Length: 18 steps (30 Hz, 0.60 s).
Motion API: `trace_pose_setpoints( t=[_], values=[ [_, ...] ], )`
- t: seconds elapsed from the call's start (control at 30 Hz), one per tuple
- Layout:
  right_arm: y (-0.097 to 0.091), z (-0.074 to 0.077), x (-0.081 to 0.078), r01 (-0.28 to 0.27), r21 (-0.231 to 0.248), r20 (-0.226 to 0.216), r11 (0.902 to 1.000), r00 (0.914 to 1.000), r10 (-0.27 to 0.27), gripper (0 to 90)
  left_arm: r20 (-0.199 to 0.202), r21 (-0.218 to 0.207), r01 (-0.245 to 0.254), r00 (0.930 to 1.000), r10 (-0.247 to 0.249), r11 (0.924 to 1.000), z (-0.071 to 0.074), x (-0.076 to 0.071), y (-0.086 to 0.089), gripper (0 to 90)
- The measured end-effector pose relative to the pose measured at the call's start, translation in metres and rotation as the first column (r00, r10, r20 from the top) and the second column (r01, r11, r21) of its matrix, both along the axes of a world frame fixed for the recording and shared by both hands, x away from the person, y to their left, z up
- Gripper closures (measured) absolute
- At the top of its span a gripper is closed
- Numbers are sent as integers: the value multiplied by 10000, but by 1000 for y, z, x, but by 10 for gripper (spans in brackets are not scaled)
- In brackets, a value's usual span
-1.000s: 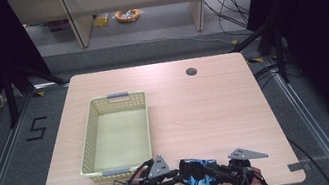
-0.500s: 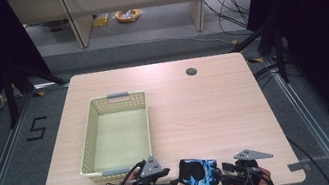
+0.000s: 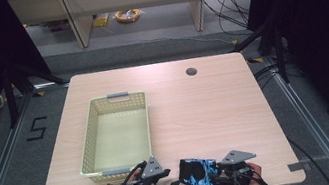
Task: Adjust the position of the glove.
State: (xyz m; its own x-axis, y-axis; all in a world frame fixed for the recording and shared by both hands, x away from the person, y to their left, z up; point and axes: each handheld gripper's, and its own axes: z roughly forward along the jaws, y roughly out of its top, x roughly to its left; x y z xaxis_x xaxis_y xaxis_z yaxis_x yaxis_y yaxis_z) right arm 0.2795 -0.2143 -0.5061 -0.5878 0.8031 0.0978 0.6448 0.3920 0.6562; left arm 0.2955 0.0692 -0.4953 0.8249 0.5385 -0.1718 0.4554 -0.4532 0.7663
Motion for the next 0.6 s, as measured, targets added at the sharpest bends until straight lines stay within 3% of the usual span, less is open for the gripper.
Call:
trace_pose_setpoints(
  t=[0.07,0.2,0.23,0.27,0.3,0.33,0.37,0.4,0.43,0.5,0.53,0.57,0.6],
  values=[
    [-1,-1,2,-229,17,230,9997,9995,229,568,-17,-22,2,10000,-2,10000,0,0,0,481],
    [-2,-1,4,-417,659,-179,9970,9989,429,725,-268,-144,-167,9995,163,9998,-2,-2,-2,481],
    [-4,0,5,-543,755,-471,9957,9972,579,751,-159,96,-7,9999,9,10000,-2,-1,-1,481],
    [-5,-5,9,-697,1229,-104,9900,9974,716,766,-118,90,49,9999,-48,9999,-2,-1,-1,481],
    [-5,-3,7,-581,1468,-759,9875,9947,698,773,-179,-92,27,9998,-28,10000,-3,-2,-2,481],
    [-8,-3,10,-887,1461,-588,9853,9934,982,779,-212,3,56,9998,-56,10000,-3,-2,-1,481],
    [-7,-3,10,-523,1196,-422,9914,9974,577,781,-280,-69,32,9996,-34,10000,-3,-2,-2,482],
    [-8,-1,10,-605,950,-601,9936,9960,664,783,-222,105,73,9997,-71,9999,-4,-1,-1,482],
    [-8,-1,9,-582,1003,-565,9933,9963,640,784,-489,-166,-133,9987,125,9998,-5,-2,-3,482],
    [-6,-5,9,-564,1389,-259,9887,9978,605,784,-438,-199,-98,9990,89,9998,-6,0,-3,486],
    [-5,-5,9,-545,1445,-413,9880,9973,610,785,-493,-187,-86,9988,77,9998,-6,1,-4,491],
    [-7,-1,8,-607,1134,-825,9917,9941,703,785,-543,-92,-112,9985,107,9999,-7,2,-4,495],
    [-9,-2,11,-894,1025,-429,9907,9946,942,785,-639,-218,-92,9979,78,9997,-8,3,-5,497]
  ],
)
